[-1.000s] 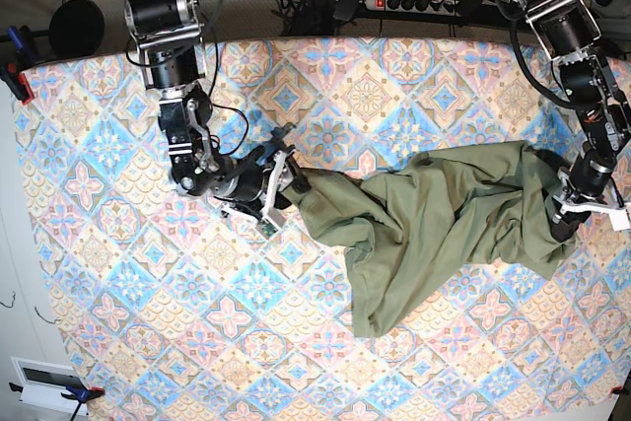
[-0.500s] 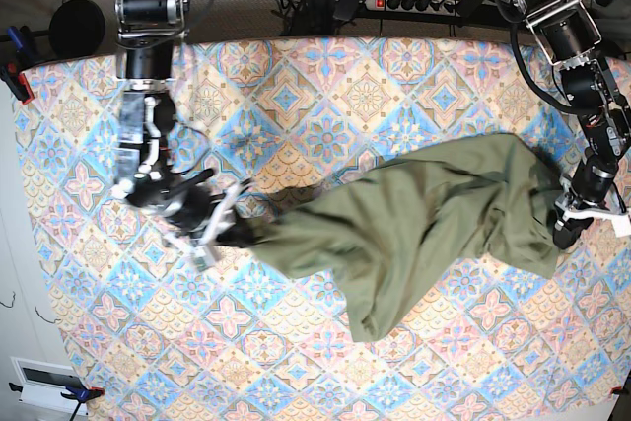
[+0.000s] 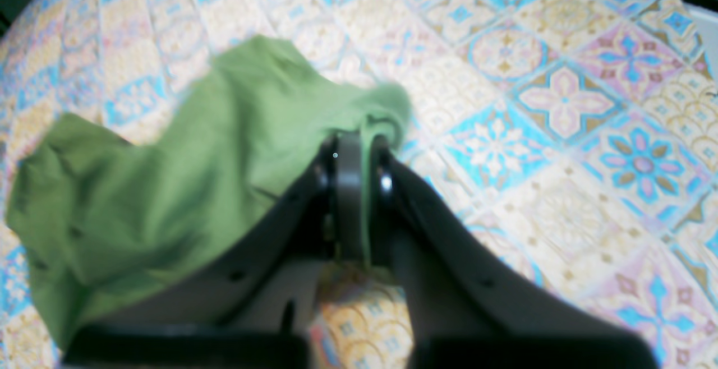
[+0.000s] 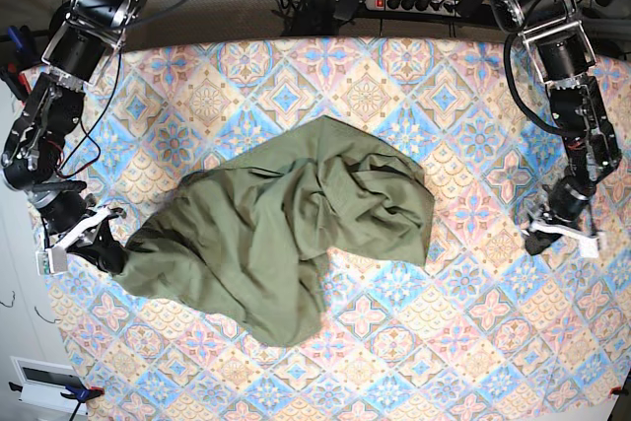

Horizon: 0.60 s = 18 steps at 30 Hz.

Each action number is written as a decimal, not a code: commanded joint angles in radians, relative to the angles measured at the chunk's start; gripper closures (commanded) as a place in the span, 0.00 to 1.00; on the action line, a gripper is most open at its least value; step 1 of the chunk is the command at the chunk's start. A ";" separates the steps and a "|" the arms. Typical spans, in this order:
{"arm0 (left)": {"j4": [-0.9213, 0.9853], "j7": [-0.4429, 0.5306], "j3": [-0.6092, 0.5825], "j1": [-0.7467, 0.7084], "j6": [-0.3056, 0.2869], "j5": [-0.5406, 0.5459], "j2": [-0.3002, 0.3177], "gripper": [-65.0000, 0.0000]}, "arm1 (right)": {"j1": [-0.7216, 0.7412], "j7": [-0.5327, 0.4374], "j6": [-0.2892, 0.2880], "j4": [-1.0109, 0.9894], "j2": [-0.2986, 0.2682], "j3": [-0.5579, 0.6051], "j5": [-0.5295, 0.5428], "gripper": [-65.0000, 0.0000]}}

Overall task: Layout the t-shirt on the table in an organized manner, then fold the t-shirt properly
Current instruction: 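Grasp opposite ends of the shirt and stretch it apart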

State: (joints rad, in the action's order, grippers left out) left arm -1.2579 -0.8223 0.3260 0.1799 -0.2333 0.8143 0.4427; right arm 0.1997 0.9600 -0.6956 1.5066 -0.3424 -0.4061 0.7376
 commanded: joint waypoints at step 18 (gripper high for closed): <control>0.048 0.010 -0.460 0.186 -0.018 0.067 -0.022 0.45 | -0.007 -0.031 -0.003 0.018 -0.014 0.039 0.018 0.99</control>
State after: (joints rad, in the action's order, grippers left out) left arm -1.1938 -0.8284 -0.1371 0.3405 -0.2390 0.8616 0.4145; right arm 0.1680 0.9588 -0.6956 1.5055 -0.3374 -0.3618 0.7315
